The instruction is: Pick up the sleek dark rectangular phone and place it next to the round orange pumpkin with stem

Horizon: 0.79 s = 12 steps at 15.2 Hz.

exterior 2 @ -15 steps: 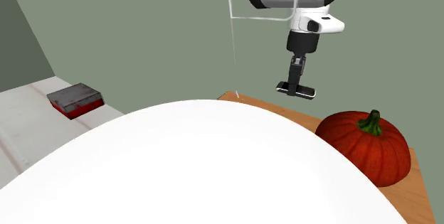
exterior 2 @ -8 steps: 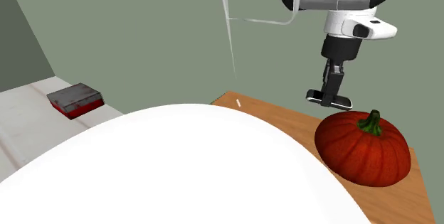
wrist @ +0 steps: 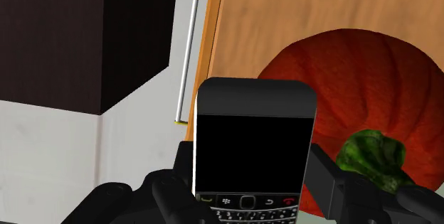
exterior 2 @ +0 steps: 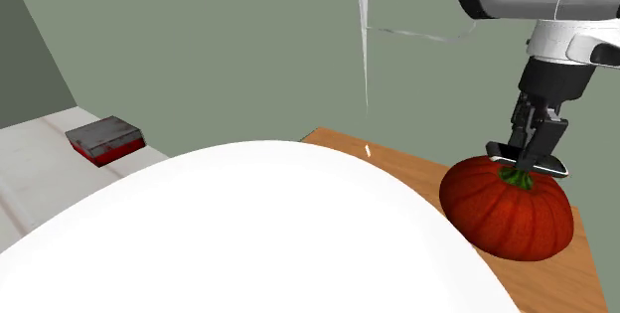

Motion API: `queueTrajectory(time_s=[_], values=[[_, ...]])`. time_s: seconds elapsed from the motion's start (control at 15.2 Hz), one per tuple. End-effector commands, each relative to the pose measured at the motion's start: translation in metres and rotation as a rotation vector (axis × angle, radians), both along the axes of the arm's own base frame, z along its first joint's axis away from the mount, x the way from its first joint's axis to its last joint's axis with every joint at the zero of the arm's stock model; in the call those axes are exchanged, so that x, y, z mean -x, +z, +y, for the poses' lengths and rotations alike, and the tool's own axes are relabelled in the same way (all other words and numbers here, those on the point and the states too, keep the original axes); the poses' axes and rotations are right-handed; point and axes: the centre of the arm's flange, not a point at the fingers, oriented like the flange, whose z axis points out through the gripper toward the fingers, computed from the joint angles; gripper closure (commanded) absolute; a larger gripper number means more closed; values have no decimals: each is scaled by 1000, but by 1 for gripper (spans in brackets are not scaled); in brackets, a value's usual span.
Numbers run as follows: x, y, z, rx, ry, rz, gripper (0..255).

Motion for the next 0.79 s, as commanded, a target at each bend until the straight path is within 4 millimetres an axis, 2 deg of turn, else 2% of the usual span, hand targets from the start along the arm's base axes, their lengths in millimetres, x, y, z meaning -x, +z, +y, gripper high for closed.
queueTrajectory(time_s=[0.0,0.73], values=[[5,-2,-30,0,1,0,255],[24,-2,-174,0,1,0,255]])
